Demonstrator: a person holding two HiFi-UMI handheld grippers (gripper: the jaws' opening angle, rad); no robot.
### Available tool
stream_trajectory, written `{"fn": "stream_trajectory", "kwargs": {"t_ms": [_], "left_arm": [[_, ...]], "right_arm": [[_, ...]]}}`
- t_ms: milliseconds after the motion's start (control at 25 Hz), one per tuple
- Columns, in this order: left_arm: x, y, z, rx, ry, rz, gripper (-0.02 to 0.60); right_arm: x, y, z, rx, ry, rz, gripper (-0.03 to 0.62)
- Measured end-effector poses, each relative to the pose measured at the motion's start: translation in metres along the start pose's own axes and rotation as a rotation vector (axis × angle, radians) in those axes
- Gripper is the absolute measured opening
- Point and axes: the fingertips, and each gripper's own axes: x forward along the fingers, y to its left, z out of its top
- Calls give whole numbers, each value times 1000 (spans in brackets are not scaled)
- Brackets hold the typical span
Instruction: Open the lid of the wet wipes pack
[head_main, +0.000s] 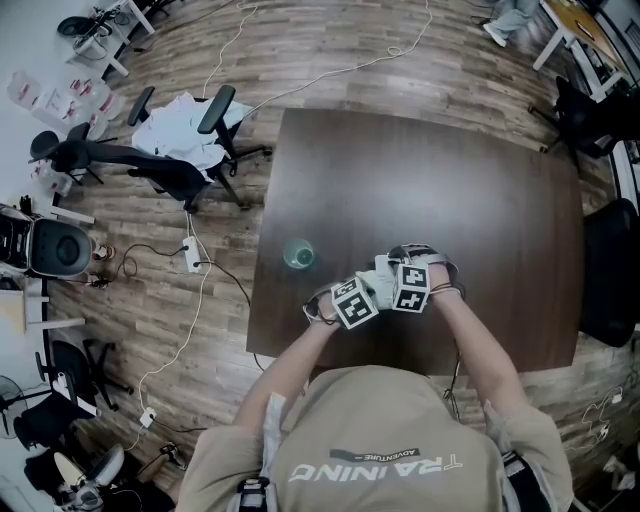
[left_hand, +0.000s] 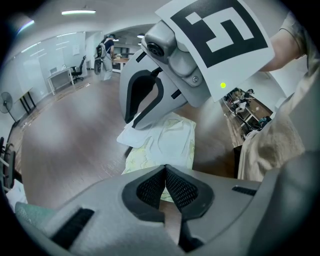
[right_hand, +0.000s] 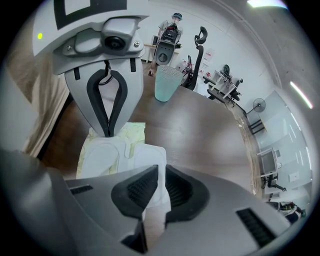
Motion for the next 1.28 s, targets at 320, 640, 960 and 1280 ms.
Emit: {"fn": "stream_trajectory", "kwargs": {"t_ms": [320,640,960,1280], "left_arm": [[-2,0,0,-7,0,-8,9],[-2,2,-1,-29,-24,24,9],[0,0,-7,-37,-32,99,9],[-1,3,-4,-59,-41,151,9]], "right_arm": [[4,1,0,28,-3,18,25],[-3,-5,-1,101,-23,-43,23],[-29,14,-7,194,-49,-90,21],[-64,21,-25,352,-110,-134,17]]}}
